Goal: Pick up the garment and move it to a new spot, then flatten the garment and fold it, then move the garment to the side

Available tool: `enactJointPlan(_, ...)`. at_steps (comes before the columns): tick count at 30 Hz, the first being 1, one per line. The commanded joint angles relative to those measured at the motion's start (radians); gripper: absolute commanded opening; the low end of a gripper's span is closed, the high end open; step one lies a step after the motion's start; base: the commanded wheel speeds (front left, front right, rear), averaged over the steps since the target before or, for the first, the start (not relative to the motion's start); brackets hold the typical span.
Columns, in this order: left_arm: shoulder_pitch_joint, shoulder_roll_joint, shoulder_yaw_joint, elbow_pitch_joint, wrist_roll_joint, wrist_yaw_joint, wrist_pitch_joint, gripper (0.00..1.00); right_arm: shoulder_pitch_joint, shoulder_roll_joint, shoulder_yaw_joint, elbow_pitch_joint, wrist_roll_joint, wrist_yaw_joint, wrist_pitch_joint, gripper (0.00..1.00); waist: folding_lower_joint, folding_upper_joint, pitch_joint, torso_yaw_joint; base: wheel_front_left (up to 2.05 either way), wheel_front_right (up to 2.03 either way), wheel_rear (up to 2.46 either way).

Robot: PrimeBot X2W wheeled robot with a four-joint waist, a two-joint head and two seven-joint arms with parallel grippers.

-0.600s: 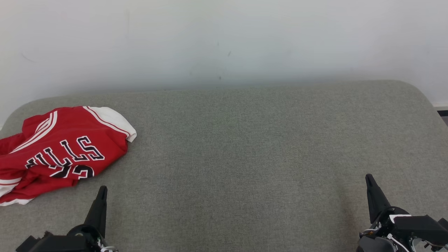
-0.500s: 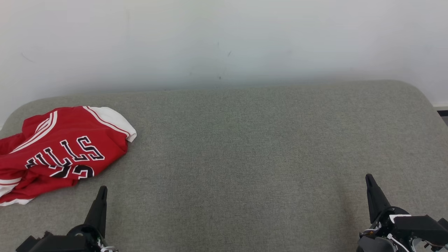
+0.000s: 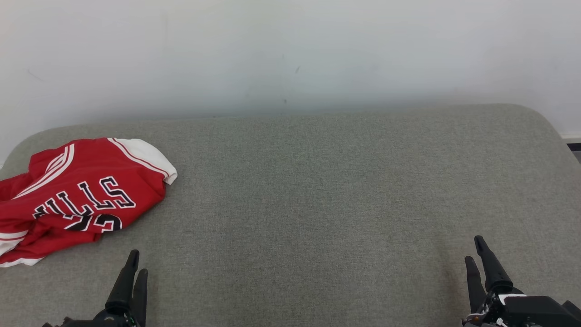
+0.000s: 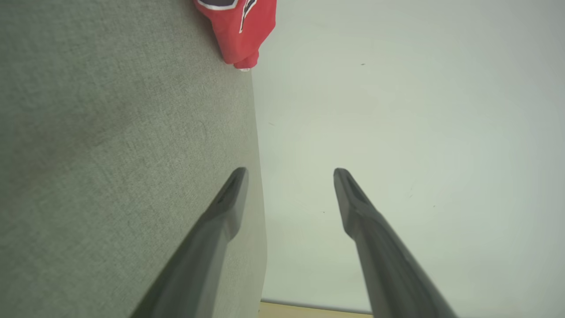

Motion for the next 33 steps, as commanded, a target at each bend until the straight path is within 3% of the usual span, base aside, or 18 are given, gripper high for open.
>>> enactJointPlan(1, -0.018, 0.004, -0.004, -0.028, 0.010, 0.000, -0.013, 1.00, -0.018, -0.003, 0.011, -0.025, -0.016, 0.000, -0.012, 1.00, 0.0000, 0.0000, 0.000, 0.000, 0.00, 0.00, 0.00)
enactJointPlan(14, -0.012, 0.005, 0.001, -0.084, 0.205, 0.008, -0.075, 1.00, -0.012, -0.003, 0.040, -0.067, -0.189, 0.000, -0.074, 1.00, 0.0000, 0.0000, 0.003, -0.001, 0.00, 0.00, 0.00)
enactJointPlan(33, 0.016, 0.008, -0.018, -0.184, 0.631, 0.046, -0.148, 1.00, -0.004, -0.004, 0.074, -0.141, -0.570, -0.001, -0.147, 1.00, 0.0000, 0.0000, 0.003, -0.002, 0.00, 0.00, 0.00)
